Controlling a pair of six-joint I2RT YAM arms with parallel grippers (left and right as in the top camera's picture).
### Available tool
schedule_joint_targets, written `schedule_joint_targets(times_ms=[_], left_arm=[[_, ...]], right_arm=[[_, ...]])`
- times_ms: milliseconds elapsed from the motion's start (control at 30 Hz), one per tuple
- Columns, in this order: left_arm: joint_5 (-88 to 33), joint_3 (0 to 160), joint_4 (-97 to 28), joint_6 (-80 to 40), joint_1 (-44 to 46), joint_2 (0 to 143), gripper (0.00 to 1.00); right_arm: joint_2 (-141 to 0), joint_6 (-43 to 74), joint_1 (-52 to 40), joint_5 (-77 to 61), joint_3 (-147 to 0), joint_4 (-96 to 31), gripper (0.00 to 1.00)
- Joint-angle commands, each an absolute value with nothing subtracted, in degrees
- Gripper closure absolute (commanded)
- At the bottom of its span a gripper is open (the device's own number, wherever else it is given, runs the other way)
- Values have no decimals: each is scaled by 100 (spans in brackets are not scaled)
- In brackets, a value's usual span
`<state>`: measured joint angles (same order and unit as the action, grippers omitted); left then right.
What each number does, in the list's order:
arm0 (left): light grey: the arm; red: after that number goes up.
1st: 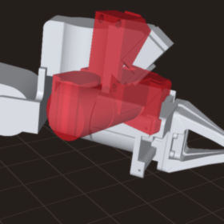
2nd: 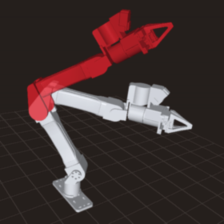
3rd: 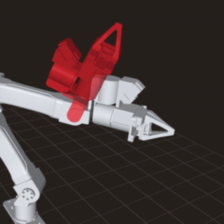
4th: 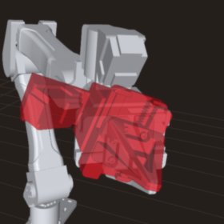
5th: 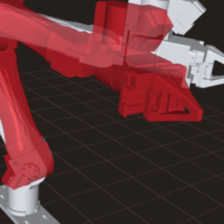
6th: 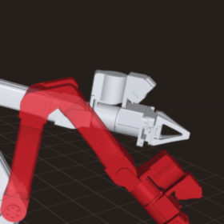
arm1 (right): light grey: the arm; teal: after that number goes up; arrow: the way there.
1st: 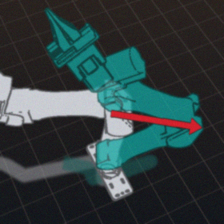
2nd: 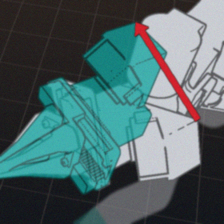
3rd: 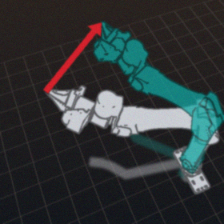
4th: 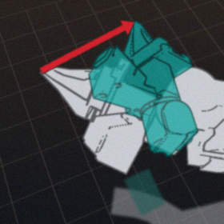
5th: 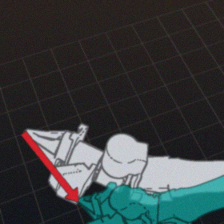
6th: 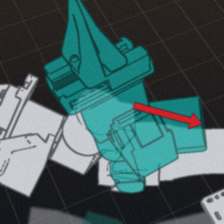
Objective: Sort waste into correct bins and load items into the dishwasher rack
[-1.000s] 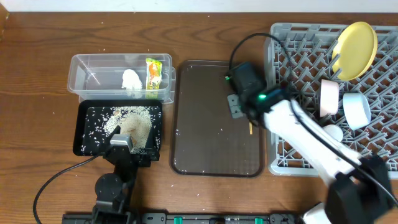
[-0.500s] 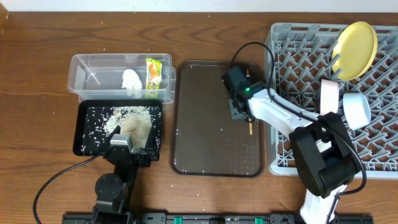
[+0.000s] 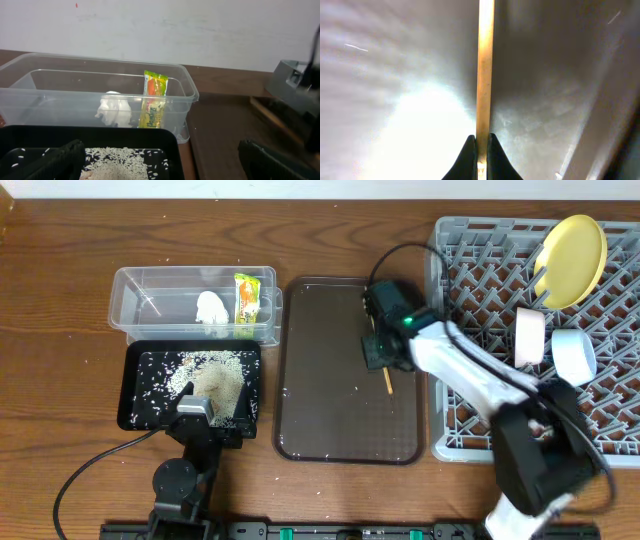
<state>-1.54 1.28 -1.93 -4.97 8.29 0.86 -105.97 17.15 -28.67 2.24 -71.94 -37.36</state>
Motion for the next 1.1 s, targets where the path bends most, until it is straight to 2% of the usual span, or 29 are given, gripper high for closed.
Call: schedule_joint_targets(times_ms=[0, 167, 400, 467, 500, 533, 600, 700, 833, 900, 933, 967, 1067], left_arm=[[-80, 27, -403, -565, 801, 71, 0], [-80, 27, -403, -565, 801, 71, 0], [-80, 27, -405, -565, 801, 71, 0], [-82, 27, -405, -565, 801, 71, 0], [-82, 27, -405, -565, 801, 71, 0], [-82, 27, -405, -565, 801, 71, 0], [-80, 27, -405, -565, 801, 71, 0], [-80, 27, -405, -565, 801, 71, 0], [-80, 27, -405, -565, 801, 71, 0], [-82, 27, -405, -565, 801, 71, 0], [-80, 27, -405, -565, 801, 71, 0], [-82, 27, -405, -565, 801, 71, 0], [-80, 27, -405, -565, 801, 71, 0]], right_arm=[[-9581, 1450, -2569, 445, -7286, -3691, 99], [-9065, 1201, -1841, 987, -7286, -3892, 99], [-9299, 998, -1074, 958, -7218, -4209, 97], [-9323, 943, -1046, 784, -7218, -4252, 85], [-9319, 827, -1052, 593, -7220, -4250, 76], [-9277, 698, -1083, 340, -7225, -4248, 62], [-9170, 661, -1144, 187, -7229, -4272, 57], [-8809, 775, -1273, -60, -7229, -4366, 55], [-8060, 784, -1566, -1070, -7229, -4460, 54], [-7642, 786, -1785, -1483, -7229, -4460, 49], [-7426, 790, -1903, -1671, -7229, -4460, 38], [-7218, 790, -2032, -1839, -7229, -4458, 1], [-6724, 858, -2432, -2250, -7229, -4458, 1]])
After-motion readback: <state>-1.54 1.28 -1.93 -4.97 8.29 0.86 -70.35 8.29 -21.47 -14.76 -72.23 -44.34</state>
